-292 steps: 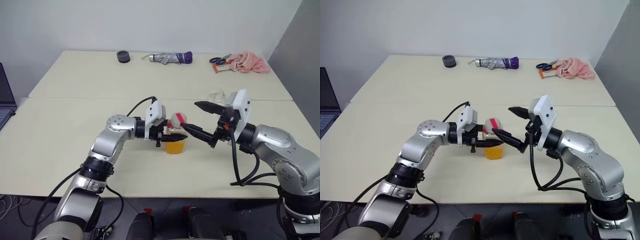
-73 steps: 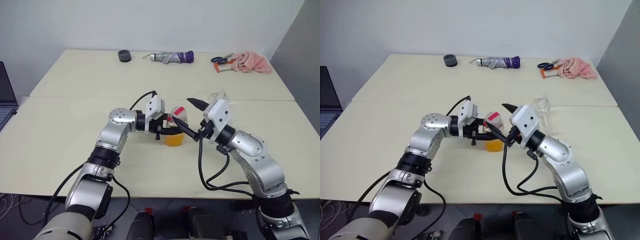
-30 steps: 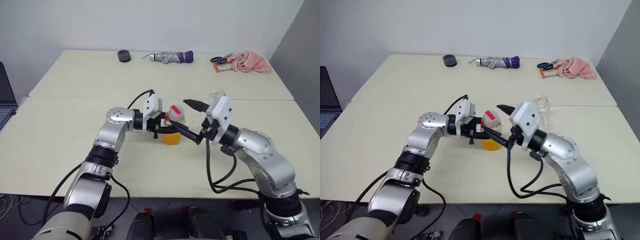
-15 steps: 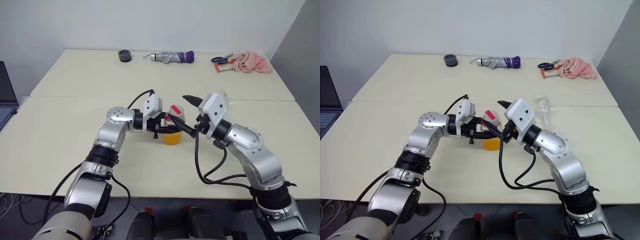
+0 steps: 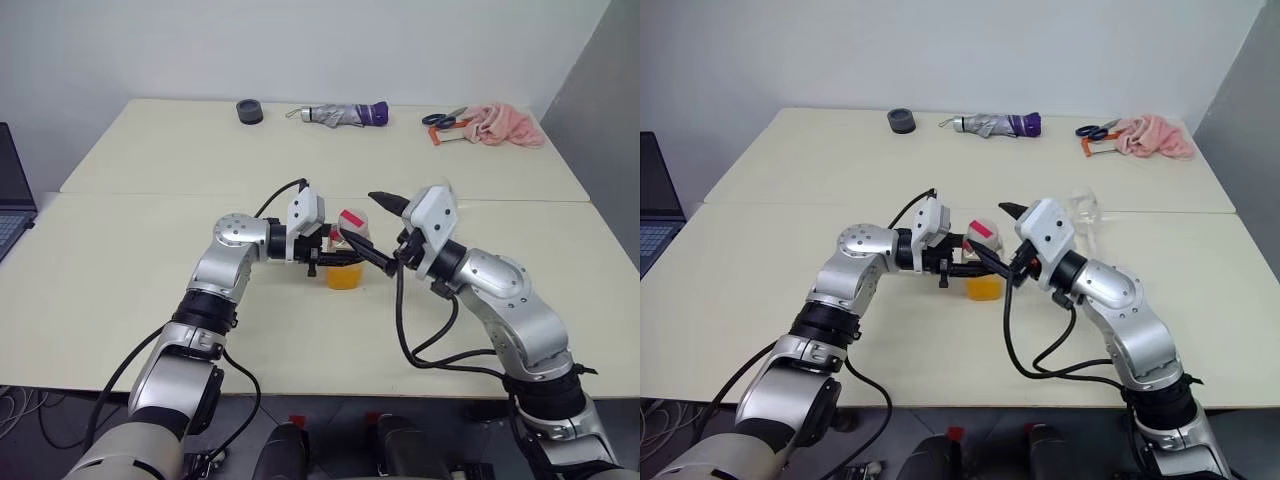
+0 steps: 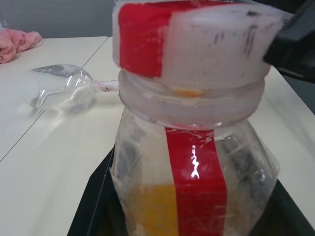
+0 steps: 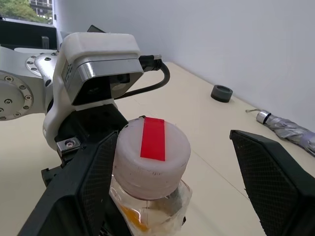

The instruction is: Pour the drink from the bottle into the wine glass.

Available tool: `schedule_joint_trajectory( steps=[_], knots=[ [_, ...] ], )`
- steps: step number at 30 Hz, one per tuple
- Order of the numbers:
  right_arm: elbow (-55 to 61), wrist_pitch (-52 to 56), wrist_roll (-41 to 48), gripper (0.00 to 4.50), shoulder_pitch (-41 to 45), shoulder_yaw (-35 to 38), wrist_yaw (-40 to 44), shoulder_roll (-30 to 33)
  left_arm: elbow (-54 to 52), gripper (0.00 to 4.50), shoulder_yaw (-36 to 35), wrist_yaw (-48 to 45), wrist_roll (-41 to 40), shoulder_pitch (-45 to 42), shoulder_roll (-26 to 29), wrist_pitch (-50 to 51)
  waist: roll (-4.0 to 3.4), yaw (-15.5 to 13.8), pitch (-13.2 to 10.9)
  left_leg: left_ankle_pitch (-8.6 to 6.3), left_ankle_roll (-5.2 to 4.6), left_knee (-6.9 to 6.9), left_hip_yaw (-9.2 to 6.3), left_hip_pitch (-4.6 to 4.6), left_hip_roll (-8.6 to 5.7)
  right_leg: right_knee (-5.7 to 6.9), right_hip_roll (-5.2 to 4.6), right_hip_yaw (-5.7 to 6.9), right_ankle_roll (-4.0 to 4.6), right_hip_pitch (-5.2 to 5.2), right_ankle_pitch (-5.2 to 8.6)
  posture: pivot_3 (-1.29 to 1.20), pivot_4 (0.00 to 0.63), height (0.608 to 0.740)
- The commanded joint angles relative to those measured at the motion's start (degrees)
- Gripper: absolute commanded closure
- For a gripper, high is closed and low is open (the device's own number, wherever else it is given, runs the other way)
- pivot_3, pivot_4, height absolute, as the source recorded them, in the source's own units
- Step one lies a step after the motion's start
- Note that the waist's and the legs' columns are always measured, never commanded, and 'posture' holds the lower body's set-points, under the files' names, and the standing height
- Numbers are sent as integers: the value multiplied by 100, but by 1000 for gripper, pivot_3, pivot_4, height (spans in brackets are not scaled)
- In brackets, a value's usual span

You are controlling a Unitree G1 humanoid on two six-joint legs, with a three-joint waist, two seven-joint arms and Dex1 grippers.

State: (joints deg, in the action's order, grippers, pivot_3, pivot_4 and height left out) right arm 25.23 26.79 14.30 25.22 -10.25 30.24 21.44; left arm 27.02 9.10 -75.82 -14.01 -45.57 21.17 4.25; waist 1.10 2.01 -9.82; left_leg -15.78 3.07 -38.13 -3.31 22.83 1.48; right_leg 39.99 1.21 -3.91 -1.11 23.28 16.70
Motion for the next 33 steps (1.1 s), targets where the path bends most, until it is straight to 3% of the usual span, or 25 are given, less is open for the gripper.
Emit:
schedule_joint_trajectory(
  steps=[1, 33],
  knots=[
    [182, 18, 34, 639, -49, 278, -34, 87, -156, 2713, -70, -62, -54, -114, 41, -121, 0, 0, 0, 0, 0, 0, 0, 0, 0, 0, 0, 0, 0, 0, 0, 0, 150, 740],
    [371, 114, 387, 639, -133, 380, 98, 189, -150, 2713, -66, -95, -44, -112, 78, -121, 0, 0, 0, 0, 0, 0, 0, 0, 0, 0, 0, 0, 0, 0, 0, 0, 150, 740]
  ],
)
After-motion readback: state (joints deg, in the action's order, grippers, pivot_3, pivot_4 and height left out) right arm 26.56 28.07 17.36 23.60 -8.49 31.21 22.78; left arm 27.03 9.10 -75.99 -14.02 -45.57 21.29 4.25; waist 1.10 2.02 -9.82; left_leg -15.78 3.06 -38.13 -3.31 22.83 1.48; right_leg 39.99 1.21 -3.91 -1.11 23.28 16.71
